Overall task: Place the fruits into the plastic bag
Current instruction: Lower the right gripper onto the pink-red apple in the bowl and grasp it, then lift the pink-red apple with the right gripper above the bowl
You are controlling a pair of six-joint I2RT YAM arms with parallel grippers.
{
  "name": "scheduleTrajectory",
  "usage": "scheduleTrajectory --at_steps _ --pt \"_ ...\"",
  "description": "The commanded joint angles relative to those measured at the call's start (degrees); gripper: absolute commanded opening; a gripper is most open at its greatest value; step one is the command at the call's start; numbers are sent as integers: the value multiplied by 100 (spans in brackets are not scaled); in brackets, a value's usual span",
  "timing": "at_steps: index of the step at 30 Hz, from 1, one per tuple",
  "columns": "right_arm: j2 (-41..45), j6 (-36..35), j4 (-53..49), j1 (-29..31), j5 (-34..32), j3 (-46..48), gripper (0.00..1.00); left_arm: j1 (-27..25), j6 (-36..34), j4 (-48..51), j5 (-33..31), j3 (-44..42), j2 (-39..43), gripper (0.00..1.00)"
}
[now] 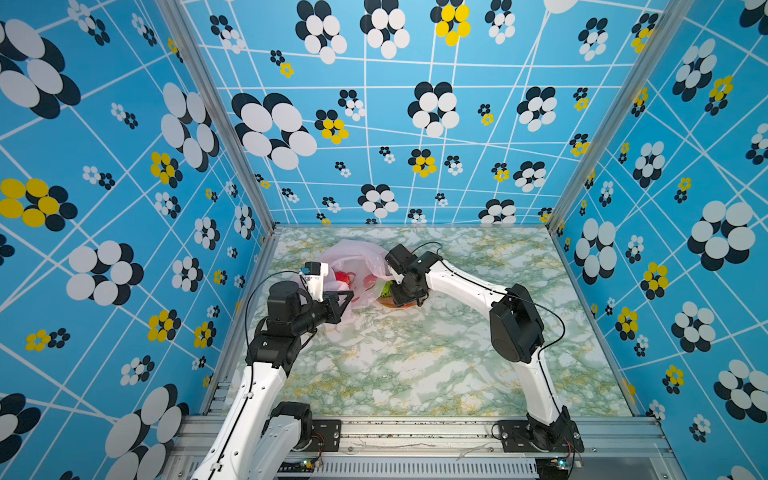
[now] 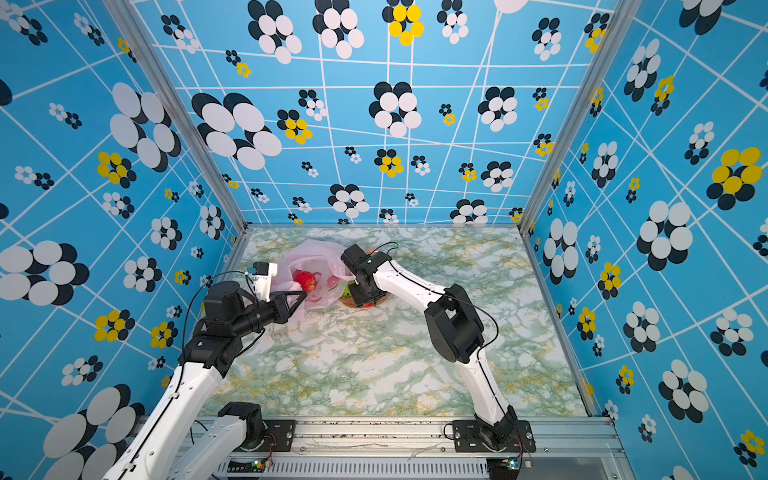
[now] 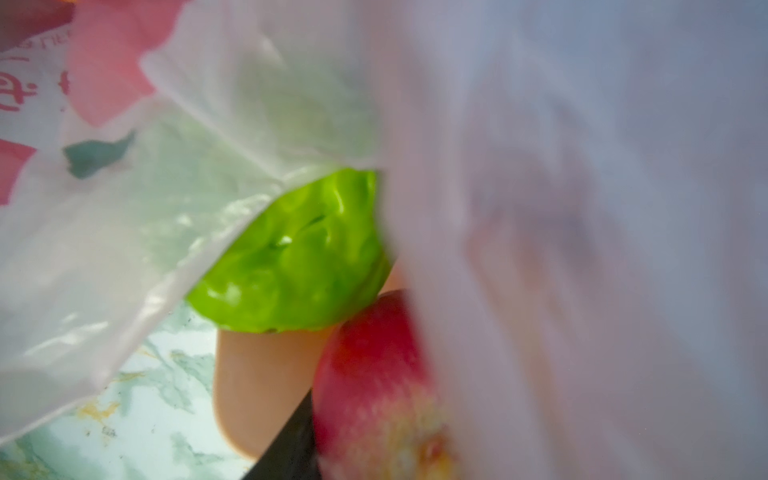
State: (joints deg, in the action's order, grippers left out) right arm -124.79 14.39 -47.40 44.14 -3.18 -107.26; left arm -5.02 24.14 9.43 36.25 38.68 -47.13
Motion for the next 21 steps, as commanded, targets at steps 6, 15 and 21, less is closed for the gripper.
scheduleTrajectory --at_steps 6,15,21 --pt "1220 178 296 -72 -236 608 44 -52 -100 24 99 -28 40 0" --pt "2297 476 611 -289 -34 1222 44 -66 -124 63 66 -32 63 0" --pt "3157 620 1206 -468 63 1781 44 -76 -155 94 31 -36 62 0"
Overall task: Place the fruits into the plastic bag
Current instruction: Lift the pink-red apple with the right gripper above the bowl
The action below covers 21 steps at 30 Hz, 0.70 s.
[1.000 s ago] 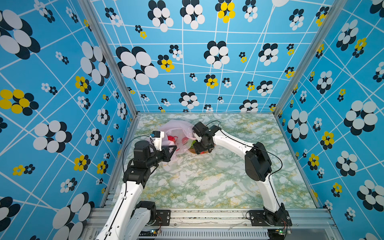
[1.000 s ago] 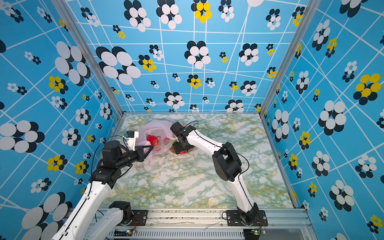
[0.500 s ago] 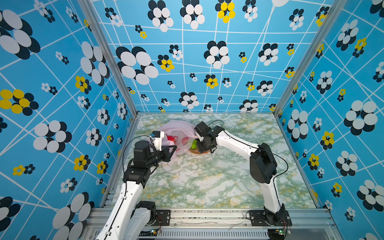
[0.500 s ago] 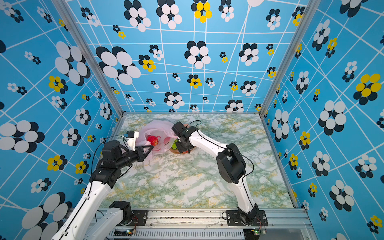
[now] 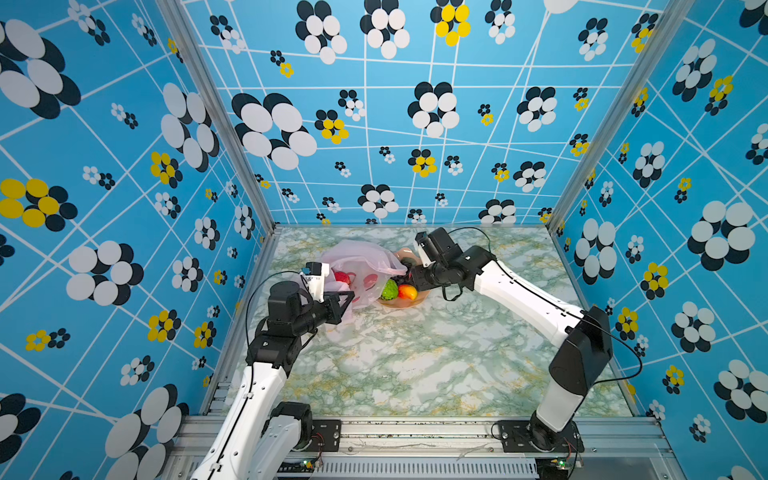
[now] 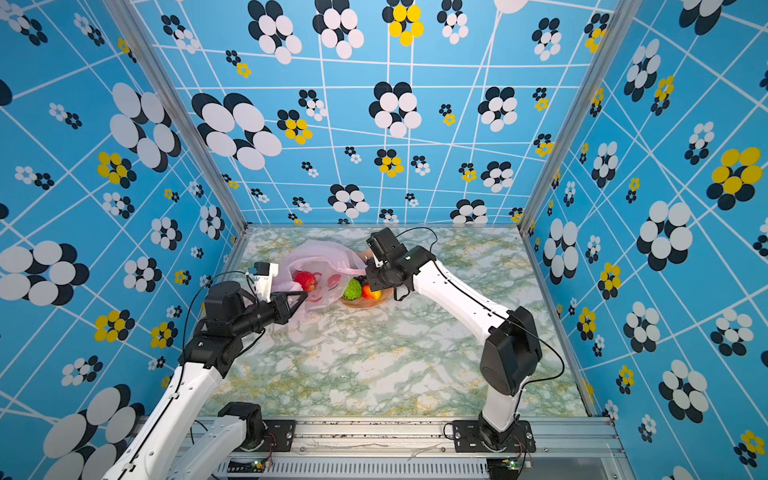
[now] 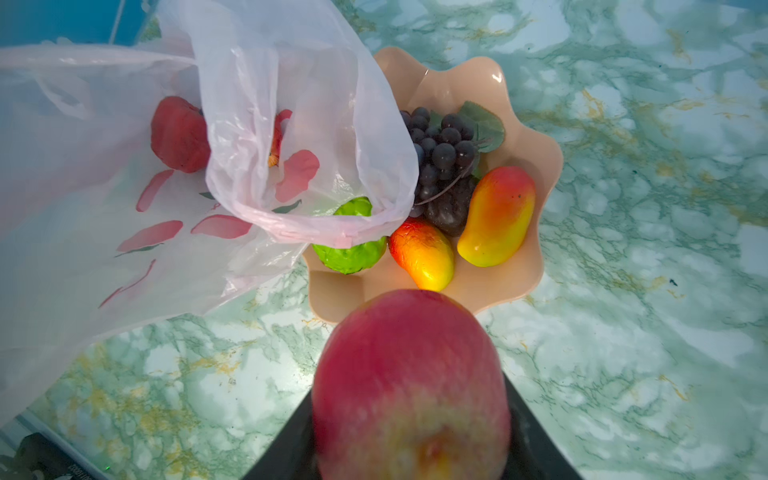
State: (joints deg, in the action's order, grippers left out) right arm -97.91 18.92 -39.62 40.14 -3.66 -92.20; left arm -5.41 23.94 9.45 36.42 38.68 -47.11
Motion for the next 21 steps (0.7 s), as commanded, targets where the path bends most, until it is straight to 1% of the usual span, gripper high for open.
scheduleTrajectory --at_steps 1,6,11,14,16,21 --pt "639 190 582 -84 111 397 43 -39 -139 99 -1 -29 70 0" --pt "1371 426 1462 -112 182 956 43 -48 -169 135 -40 -27 93 0" --pt "1792 750 2309 -116 577 1317 43 -59 -179 134 -64 -34 123 0" --pt "1787 1017 2636 -120 983 1311 43 -65 -171 131 -61 -34 119 0" --pt "1705 1282 2894 -120 1390 1263 44 -65 -166 136 -60 -35 123 0" --pt "1275 2031 3438 -121 2290 1052 44 -74 -153 101 -47 -43 138 0"
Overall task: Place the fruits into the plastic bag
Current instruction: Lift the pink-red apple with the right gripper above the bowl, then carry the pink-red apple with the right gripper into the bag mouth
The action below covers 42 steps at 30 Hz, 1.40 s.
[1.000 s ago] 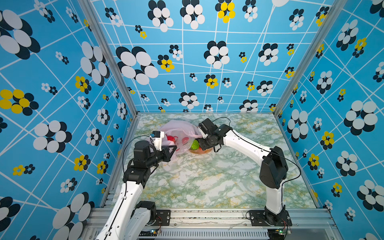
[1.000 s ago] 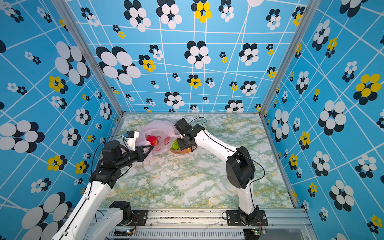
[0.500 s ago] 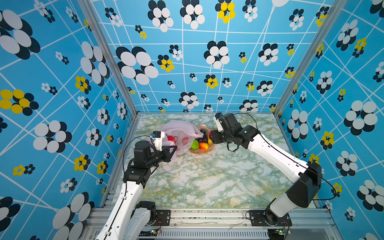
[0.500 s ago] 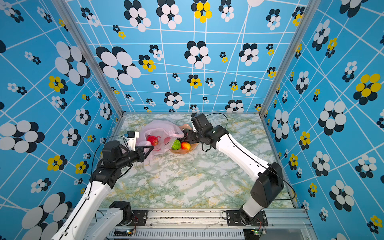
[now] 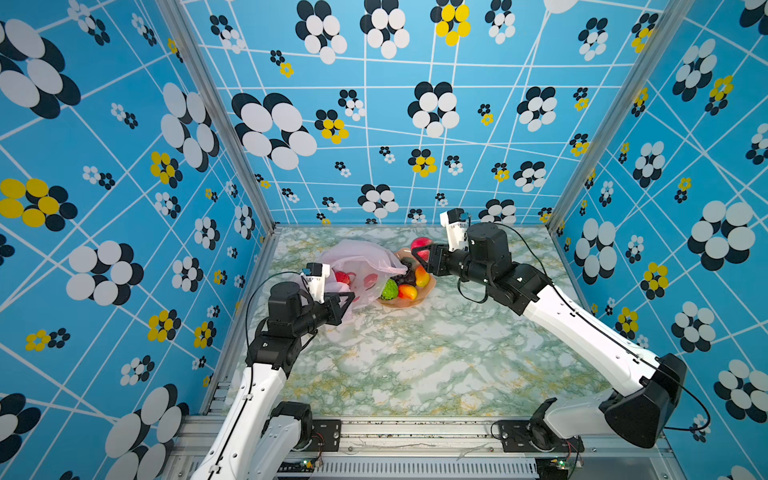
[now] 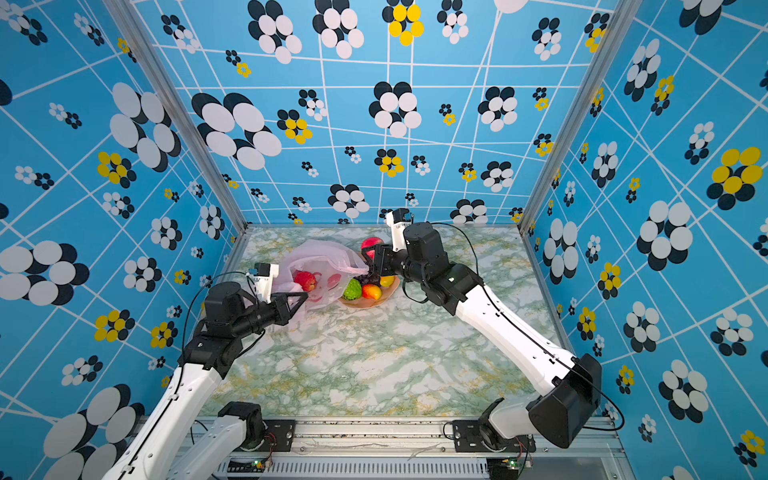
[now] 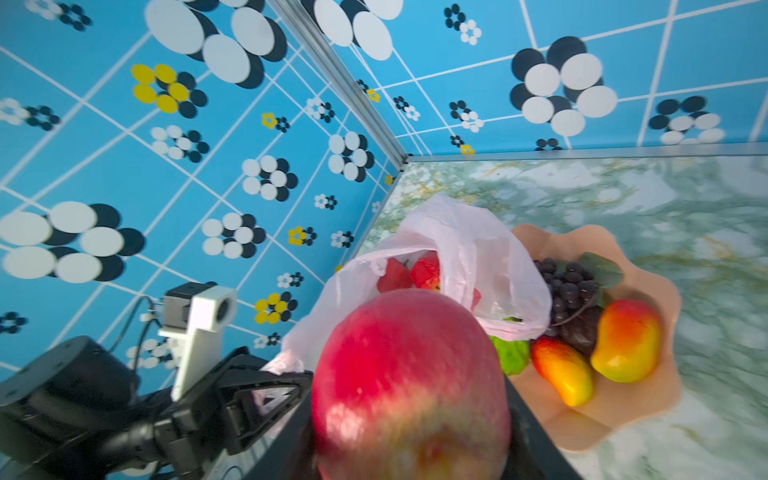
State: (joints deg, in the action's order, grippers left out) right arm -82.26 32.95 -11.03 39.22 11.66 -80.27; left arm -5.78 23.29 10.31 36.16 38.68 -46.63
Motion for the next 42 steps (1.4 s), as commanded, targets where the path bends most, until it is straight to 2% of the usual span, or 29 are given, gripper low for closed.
scheduleTrajectory --at_steps 1,7,12,31,42 --pt "-401 826 724 -30 898 -144 44 -37 -87 15 -16 -37 84 0" --pt "-1122 1475 1081 0 1561 -401 43 -46 -85 7 -13 -44 84 0" --pt "-1832 1526 622 152 1896 -844 43 -46 -87 7 -18 -38 68 0" --pt "-3066 1546 276 622 2068 -1109 44 -46 -100 15 -22 -43 124 0" --pt "-3665 1521 13 664 2155 -1735 46 -46 -109 31 -18 -39 149 0"
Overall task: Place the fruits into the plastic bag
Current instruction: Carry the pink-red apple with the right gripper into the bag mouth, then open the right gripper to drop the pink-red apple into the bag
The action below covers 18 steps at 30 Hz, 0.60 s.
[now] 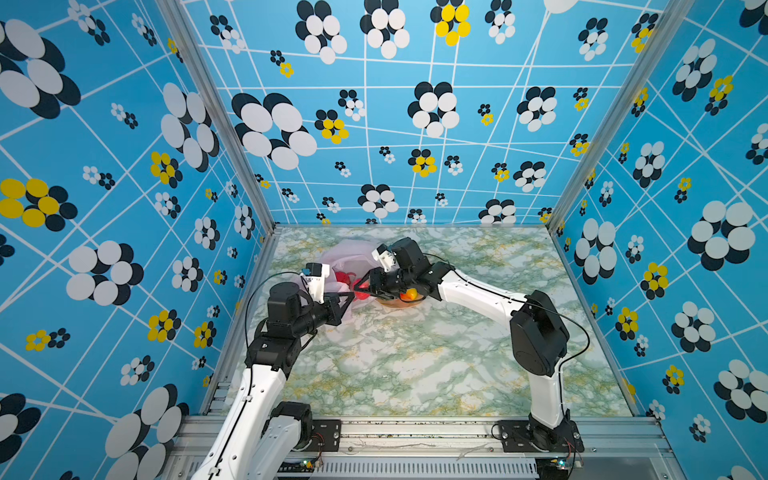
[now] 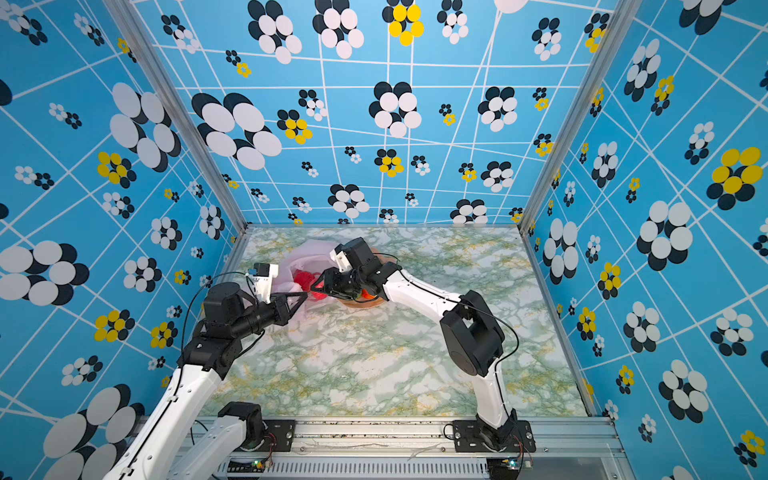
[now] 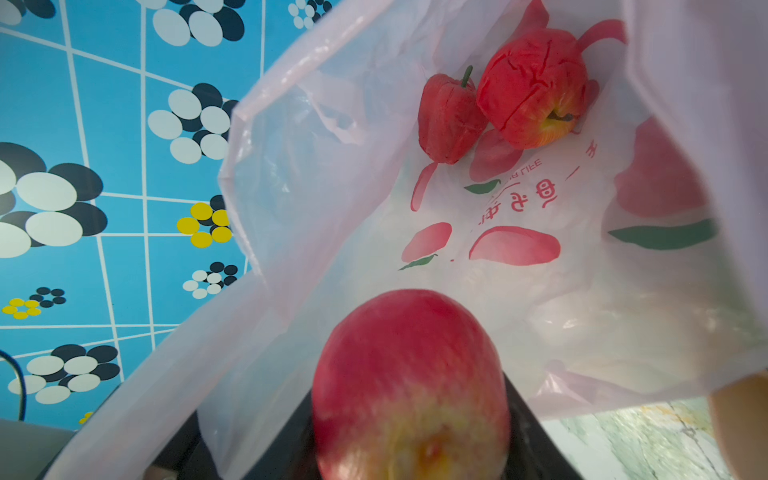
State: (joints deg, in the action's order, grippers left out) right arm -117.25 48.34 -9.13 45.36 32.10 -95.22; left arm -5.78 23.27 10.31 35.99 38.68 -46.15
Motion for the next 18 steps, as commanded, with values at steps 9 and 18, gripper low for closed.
scheduleTrajectory --at_steps 9,18 --pt "-573 48 -265 66 216 -661 50 -46 -112 41 -4 -38 141 0" --pt "-907 103 -258 82 297 -1038 63 -46 -113 42 -2 -31 113 0"
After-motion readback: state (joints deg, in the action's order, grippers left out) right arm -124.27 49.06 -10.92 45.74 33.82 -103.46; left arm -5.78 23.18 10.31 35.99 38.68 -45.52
